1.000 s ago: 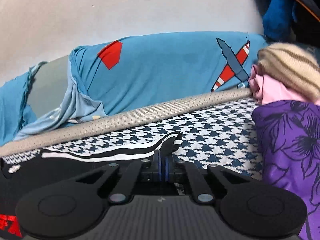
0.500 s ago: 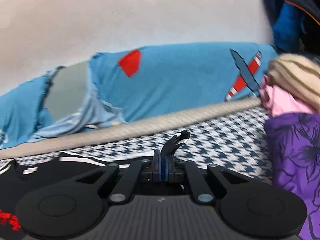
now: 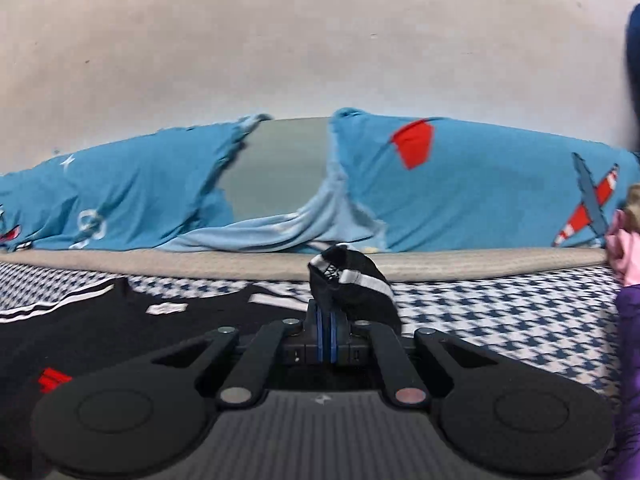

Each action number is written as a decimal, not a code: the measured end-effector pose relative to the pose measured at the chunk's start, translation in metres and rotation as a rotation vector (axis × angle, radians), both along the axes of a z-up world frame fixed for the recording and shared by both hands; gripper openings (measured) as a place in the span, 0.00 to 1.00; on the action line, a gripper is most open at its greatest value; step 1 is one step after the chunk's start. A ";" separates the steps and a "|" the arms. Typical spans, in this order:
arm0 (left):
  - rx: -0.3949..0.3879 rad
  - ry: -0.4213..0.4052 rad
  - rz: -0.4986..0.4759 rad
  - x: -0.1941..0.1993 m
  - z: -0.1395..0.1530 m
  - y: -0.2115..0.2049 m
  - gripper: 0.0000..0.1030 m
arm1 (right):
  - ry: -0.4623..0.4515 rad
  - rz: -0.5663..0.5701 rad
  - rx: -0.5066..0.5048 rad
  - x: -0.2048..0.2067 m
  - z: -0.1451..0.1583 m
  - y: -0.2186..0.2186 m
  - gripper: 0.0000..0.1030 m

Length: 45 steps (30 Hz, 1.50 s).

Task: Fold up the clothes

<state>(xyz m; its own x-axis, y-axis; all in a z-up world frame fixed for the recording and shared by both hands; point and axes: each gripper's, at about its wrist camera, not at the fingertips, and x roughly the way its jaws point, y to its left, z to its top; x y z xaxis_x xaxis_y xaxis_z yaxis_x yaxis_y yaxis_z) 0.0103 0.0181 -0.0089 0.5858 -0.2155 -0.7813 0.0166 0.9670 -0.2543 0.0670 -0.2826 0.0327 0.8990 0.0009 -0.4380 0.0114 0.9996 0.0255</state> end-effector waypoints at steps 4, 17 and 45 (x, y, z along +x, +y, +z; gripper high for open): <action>-0.004 0.001 0.003 -0.001 0.000 0.003 1.00 | 0.014 0.057 -0.008 0.003 -0.006 0.022 0.05; -0.012 -0.016 0.026 -0.003 0.004 0.013 1.00 | 0.078 0.187 0.076 -0.003 -0.003 0.028 0.20; 0.018 -0.056 0.137 -0.005 0.011 0.038 1.00 | 0.278 0.451 -0.105 -0.056 -0.027 0.017 0.20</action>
<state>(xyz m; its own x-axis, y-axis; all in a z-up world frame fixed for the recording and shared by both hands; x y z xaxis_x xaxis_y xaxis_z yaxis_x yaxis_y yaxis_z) 0.0049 0.0562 0.0019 0.6516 -0.1166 -0.7495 -0.1023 0.9656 -0.2392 0.0112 -0.2652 0.0054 0.6695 0.3039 -0.6779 -0.4278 0.9037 -0.0174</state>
